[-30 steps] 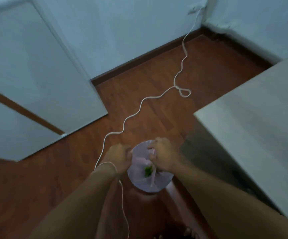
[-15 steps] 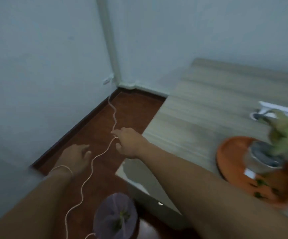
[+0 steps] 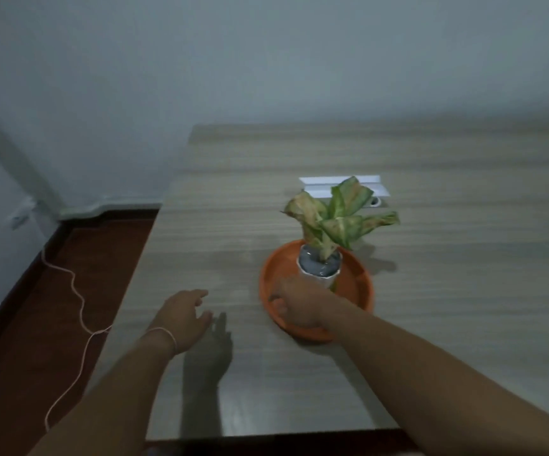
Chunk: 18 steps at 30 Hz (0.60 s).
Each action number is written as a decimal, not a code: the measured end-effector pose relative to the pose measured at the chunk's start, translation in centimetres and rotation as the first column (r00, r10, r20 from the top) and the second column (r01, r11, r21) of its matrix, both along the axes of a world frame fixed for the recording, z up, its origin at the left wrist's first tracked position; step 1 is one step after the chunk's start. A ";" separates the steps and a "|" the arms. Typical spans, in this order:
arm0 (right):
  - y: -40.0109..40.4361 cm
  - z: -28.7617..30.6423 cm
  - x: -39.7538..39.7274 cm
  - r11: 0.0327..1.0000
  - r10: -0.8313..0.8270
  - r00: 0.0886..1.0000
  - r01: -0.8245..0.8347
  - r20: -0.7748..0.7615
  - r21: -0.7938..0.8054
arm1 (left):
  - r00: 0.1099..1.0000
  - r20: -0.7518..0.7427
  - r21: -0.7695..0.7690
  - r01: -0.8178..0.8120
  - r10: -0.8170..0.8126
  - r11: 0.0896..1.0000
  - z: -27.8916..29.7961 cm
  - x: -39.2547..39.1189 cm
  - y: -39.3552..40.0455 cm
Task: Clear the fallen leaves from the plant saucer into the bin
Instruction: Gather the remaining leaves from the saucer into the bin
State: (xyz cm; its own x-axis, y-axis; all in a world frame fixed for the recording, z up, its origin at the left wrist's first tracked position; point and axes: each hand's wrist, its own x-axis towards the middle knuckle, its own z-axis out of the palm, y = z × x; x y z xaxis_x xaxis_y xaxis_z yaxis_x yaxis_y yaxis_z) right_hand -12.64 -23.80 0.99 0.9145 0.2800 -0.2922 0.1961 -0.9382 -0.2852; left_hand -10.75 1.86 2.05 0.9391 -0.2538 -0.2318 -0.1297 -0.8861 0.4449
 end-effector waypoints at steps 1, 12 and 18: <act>-2.4 -0.3 -0.4 0.999 -0.048 0.999 0.048 -0.006 -0.004 | 0.998 -0.028 0.003 0.050 -0.050 0.999 -0.5 0.1 -2.0; -16.6 -3.8 -1.8 0.977 -0.152 0.987 0.143 -0.045 -0.158 | 0.929 -0.148 0.020 0.346 -0.339 0.938 -4.9 0.4 -18.4; -16.7 -7.0 -0.8 0.981 0.137 0.990 -0.131 0.035 -0.142 | 0.916 -0.175 0.075 0.377 -0.360 0.923 -6.9 0.4 -21.9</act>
State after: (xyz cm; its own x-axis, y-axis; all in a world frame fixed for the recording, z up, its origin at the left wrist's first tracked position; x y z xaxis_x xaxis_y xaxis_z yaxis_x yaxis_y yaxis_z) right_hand -13.42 -40.49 -6.04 0.8844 0.3601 -0.2969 0.3321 -0.9325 -0.1418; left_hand -10.32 -20.04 -4.87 0.7338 -0.5410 -0.4108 -0.3931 -0.8314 0.3927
